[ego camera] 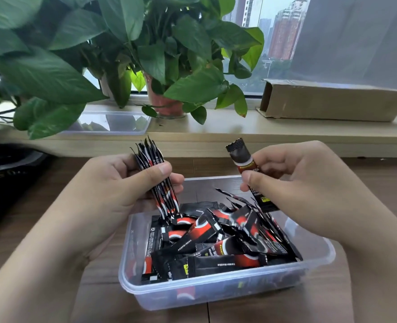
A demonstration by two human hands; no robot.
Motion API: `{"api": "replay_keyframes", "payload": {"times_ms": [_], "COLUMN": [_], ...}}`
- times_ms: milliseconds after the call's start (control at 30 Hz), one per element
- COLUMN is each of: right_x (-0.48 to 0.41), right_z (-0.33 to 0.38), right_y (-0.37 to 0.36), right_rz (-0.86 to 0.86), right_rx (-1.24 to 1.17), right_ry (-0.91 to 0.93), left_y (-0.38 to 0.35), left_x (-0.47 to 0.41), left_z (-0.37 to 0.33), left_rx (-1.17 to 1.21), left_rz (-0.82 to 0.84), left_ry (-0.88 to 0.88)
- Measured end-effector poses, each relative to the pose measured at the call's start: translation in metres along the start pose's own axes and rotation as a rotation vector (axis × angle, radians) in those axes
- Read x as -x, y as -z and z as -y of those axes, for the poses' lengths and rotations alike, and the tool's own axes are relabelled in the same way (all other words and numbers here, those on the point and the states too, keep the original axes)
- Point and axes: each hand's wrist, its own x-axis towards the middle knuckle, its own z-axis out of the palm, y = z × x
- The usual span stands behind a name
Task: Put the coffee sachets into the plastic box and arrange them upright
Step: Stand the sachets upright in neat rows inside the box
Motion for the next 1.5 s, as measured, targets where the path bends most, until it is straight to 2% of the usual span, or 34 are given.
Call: {"api": "replay_keyframes", "payload": {"times_ms": [167, 267, 367, 500, 567, 667, 800, 900, 967, 1067, 1200, 1400, 1500], "right_x": [-0.001, 0.003, 0.003, 0.004, 0.005, 0.003, 0.003, 0.001, -0.002, -0.007, -0.012, -0.023, -0.024], "right_z": [0.010, 0.020, 0.028, 0.029, 0.027, 0.026, 0.028, 0.018, 0.011, 0.008, 0.014, 0.026, 0.026], "right_y": [-0.013, -0.038, -0.055, -0.064, -0.068, -0.068, -0.052, -0.040, -0.041, -0.052, -0.062, -0.046, -0.035], "right_rz": [-0.162, -0.276, -0.222, 0.033, 0.096, 0.044, 0.004, -0.030, 0.067, 0.304, 0.565, 0.679, 0.674], "right_rx": [-0.192, -0.065, 0.173, 0.169, 0.187, 0.133, -0.140, -0.027, 0.159, 0.455, 0.552, 0.740, 0.754], "right_ry": [-0.046, 0.118, 0.315, 0.409, 0.425, 0.411, 0.332, 0.282, 0.212, 0.178, 0.135, 0.199, 0.194], "left_y": [-0.001, -0.005, -0.008, -0.005, -0.004, -0.004, 0.002, 0.010, 0.012, 0.009, 0.012, 0.013, 0.014], "left_x": [0.004, 0.007, 0.009, 0.007, 0.007, 0.008, 0.004, 0.000, -0.002, -0.004, -0.005, -0.007, -0.007], "left_z": [-0.003, -0.005, -0.006, -0.005, -0.005, -0.005, -0.008, -0.010, -0.008, -0.003, -0.001, -0.002, -0.002], "left_rx": [0.015, 0.043, 0.078, 0.120, 0.134, 0.110, 0.134, 0.153, 0.152, 0.147, 0.138, 0.138, 0.122], "left_rz": [0.041, 0.098, 0.127, 0.068, 0.068, 0.051, -0.035, -0.093, -0.092, -0.064, -0.045, -0.038, -0.021], "left_ry": [0.014, 0.043, 0.058, 0.083, 0.092, 0.072, 0.014, -0.007, 0.017, 0.079, 0.110, 0.118, 0.121]}}
